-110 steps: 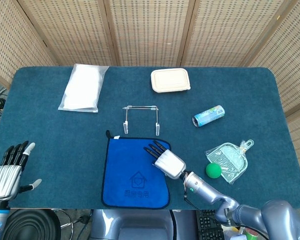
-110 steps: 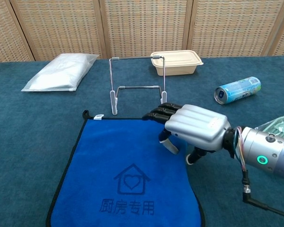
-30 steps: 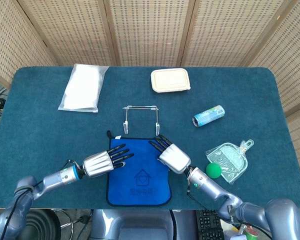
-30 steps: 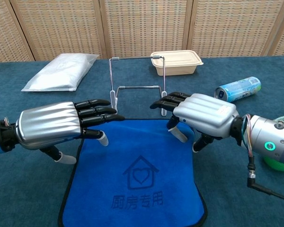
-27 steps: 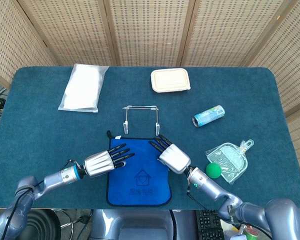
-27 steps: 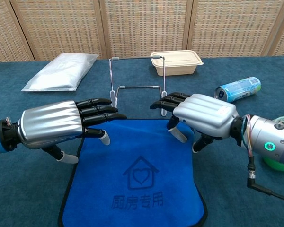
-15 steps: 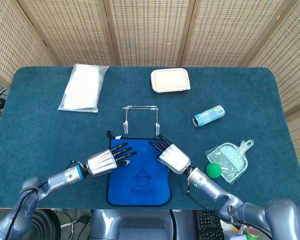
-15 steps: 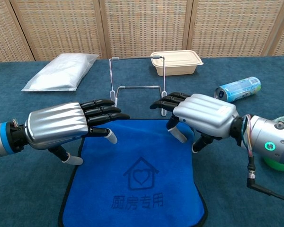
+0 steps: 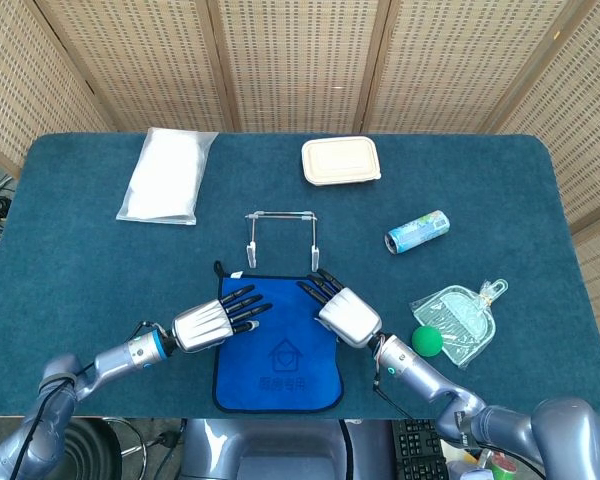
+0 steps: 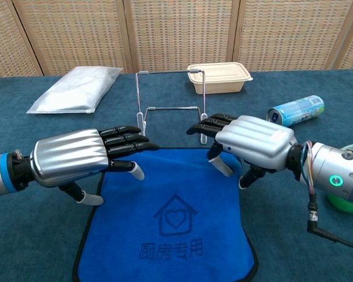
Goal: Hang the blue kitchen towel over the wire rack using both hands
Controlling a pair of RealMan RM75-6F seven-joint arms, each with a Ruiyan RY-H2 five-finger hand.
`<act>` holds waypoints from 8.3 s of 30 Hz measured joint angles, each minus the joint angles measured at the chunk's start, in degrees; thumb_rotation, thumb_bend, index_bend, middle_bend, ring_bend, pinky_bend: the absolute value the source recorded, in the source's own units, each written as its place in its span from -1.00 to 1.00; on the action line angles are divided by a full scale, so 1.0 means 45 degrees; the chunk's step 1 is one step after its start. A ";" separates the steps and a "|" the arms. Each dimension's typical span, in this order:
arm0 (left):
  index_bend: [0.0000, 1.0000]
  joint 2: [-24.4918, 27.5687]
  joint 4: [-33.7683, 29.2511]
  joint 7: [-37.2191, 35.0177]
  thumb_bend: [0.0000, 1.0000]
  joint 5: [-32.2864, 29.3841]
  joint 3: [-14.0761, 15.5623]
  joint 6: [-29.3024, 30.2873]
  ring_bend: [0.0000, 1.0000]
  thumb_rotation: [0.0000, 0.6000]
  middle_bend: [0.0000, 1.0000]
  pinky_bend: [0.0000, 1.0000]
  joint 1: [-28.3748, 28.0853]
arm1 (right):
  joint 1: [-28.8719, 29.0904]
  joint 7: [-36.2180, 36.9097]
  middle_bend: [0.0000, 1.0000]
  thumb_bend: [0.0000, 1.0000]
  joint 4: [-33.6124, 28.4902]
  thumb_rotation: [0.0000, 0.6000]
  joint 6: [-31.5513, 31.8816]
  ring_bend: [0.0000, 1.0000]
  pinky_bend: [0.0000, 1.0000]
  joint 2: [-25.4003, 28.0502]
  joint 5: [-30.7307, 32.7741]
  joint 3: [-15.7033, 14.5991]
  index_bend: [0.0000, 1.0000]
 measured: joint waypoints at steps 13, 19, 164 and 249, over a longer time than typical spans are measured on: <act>-0.29 -0.0299 0.0077 -0.0154 -0.60 -0.0189 0.0031 -0.0139 -1.00 1.00 -1.00 -1.00 -0.0187 | -0.0058 -0.0131 -0.82 -0.17 -0.0220 1.00 0.0036 -1.00 -1.00 0.0132 -0.0004 -0.0027 0.45; -0.24 -0.0282 0.0076 -0.0136 -0.40 -0.0172 0.0113 -0.0115 -1.00 1.00 -1.00 -1.00 -0.0299 | -0.0049 -0.0208 -0.82 -0.17 -0.0303 1.00 0.0019 -1.00 -1.00 0.0168 0.0006 -0.0004 0.45; 0.63 0.2656 -0.6041 0.3652 -0.16 -0.5453 -0.7046 -0.2780 -1.00 1.00 -1.00 -1.00 -0.3969 | 0.3159 -0.3524 -0.81 -0.07 -0.2156 1.00 -0.0851 -1.00 -1.00 0.2432 0.9315 0.5890 0.45; -1.00 0.1067 -0.1965 0.0474 -0.71 -0.6103 -0.5665 -0.4126 -1.00 1.00 -1.00 -1.00 -0.2878 | 0.2681 -0.3264 -1.00 -0.89 -0.0652 1.00 -0.1917 -1.00 -1.00 0.1220 0.9568 0.5023 -1.00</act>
